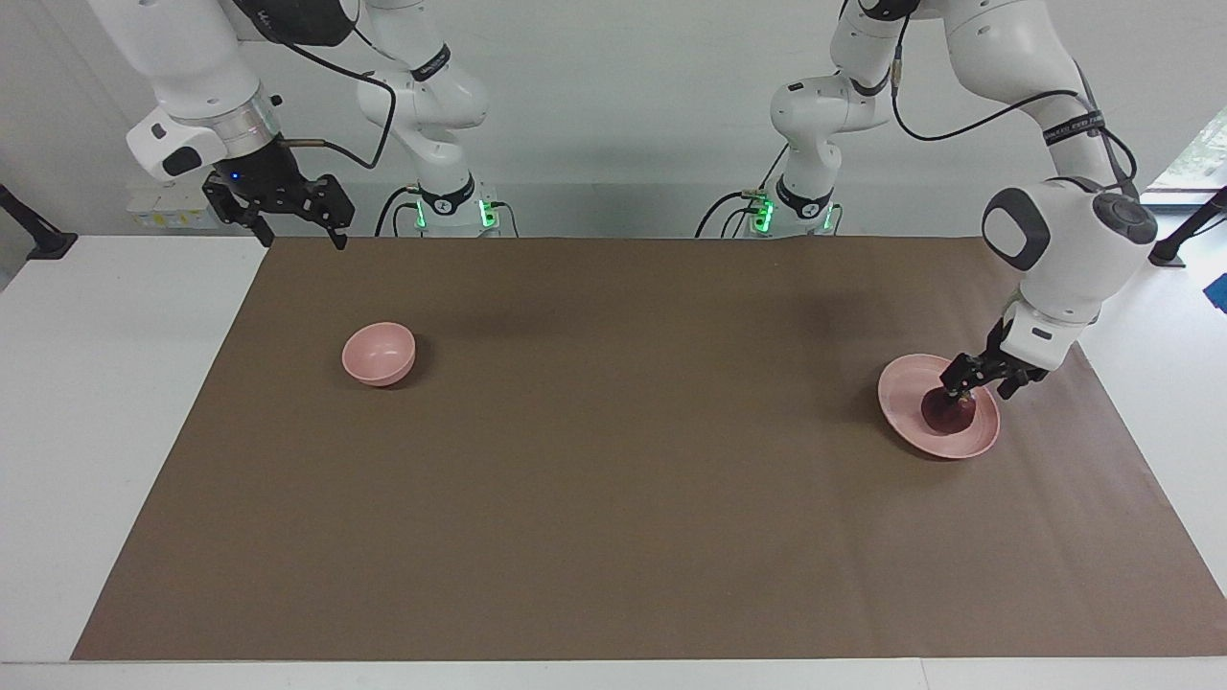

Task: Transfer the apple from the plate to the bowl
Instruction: 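Reach the left gripper to the apple on the pink plate and grasp it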

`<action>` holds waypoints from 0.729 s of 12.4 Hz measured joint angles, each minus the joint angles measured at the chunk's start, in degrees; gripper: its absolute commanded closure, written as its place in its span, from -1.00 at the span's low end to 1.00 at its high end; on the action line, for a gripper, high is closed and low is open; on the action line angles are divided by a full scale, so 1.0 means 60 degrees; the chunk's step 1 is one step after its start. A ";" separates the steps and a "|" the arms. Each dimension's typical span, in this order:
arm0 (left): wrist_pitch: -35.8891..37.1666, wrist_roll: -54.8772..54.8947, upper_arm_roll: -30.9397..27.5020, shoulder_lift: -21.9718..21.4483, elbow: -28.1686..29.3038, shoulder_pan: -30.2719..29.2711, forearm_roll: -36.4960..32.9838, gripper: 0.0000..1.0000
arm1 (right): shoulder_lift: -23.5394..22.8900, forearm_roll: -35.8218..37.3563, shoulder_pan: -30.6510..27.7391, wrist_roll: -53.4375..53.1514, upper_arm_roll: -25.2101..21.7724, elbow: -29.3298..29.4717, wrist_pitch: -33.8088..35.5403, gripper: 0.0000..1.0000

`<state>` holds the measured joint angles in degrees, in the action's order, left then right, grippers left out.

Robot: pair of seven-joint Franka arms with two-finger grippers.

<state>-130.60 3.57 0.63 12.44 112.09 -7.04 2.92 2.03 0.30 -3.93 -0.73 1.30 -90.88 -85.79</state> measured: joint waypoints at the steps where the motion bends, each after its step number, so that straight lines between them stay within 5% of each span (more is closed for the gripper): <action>1: -0.0322 0.0000 0.0006 0.0222 0.0075 0.0000 0.0000 -1.00 | 0.0000 0.0000 0.0000 0.0000 0.0000 0.0000 0.0000 -1.00; 9: -0.0702 0.0001 0.0030 0.0349 0.0802 -0.0039 0.0000 -1.00 | 0.0000 0.0000 0.0000 0.0000 0.0000 0.0000 0.0000 -1.00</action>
<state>-134.81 3.57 0.81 14.53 116.90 -7.27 2.92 2.03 0.30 -3.93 -0.73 1.30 -90.88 -85.79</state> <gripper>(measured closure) 0.000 0.000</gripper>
